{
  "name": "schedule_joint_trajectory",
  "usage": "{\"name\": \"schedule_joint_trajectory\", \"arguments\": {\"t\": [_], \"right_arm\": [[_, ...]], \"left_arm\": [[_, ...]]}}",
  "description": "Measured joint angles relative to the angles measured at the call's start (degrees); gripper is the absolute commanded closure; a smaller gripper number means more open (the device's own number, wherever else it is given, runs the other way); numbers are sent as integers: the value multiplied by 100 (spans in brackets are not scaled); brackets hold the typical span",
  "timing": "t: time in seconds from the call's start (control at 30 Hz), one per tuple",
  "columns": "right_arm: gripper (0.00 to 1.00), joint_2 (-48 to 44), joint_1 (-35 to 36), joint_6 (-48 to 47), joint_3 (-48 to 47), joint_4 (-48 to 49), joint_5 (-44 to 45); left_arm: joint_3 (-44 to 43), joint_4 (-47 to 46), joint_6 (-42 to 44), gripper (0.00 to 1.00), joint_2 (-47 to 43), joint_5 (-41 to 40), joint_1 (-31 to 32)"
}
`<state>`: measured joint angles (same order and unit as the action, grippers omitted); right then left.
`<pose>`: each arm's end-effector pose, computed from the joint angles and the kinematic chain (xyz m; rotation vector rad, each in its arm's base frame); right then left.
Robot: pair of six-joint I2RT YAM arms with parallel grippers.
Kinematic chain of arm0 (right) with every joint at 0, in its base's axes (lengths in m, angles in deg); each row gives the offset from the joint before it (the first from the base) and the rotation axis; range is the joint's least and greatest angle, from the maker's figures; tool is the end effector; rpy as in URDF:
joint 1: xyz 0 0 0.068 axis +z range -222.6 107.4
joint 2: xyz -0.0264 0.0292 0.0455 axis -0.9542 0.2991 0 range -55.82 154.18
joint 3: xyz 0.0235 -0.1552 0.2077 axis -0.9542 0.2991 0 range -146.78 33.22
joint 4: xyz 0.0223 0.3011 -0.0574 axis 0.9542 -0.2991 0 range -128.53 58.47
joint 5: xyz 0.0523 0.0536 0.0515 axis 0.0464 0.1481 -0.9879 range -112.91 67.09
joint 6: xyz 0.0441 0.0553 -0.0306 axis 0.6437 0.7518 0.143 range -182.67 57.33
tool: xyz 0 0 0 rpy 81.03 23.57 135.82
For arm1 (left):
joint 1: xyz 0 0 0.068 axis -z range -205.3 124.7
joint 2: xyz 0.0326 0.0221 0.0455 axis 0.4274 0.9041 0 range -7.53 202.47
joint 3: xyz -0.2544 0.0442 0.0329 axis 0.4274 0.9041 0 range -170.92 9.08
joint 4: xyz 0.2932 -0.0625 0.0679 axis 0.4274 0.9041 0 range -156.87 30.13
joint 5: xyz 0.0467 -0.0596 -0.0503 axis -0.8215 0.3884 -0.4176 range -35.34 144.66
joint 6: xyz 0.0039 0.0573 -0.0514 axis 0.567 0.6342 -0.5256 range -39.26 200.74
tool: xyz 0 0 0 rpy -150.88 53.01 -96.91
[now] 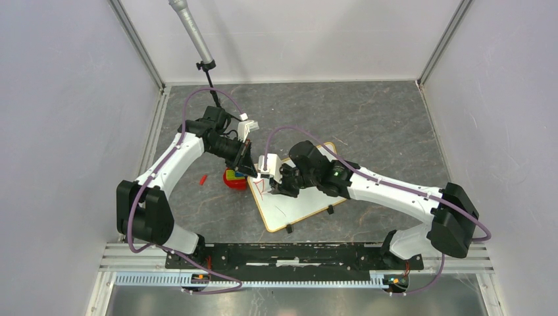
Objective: Write a sentence on the whiteboard
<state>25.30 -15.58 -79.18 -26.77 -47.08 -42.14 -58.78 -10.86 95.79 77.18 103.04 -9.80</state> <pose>0.1918 0.3352 0.2306 -1.5117 1.7014 0.7544 0.3047 -0.1354 0.2235 0.8598 2.4753 -1.1760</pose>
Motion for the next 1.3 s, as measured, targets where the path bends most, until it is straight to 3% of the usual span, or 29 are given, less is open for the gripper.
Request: {"name": "schedule_joint_trajectory", "arguments": {"t": [0.53, 1.3], "right_arm": [[100, -328, -103, -35, 260, -136, 188], [100, -105, 168, -44, 74, -236, 140]], "left_arm": [[0, -2, 0, 98, 0, -4, 0], [0, 0, 0, 98, 0, 2, 0]]}}
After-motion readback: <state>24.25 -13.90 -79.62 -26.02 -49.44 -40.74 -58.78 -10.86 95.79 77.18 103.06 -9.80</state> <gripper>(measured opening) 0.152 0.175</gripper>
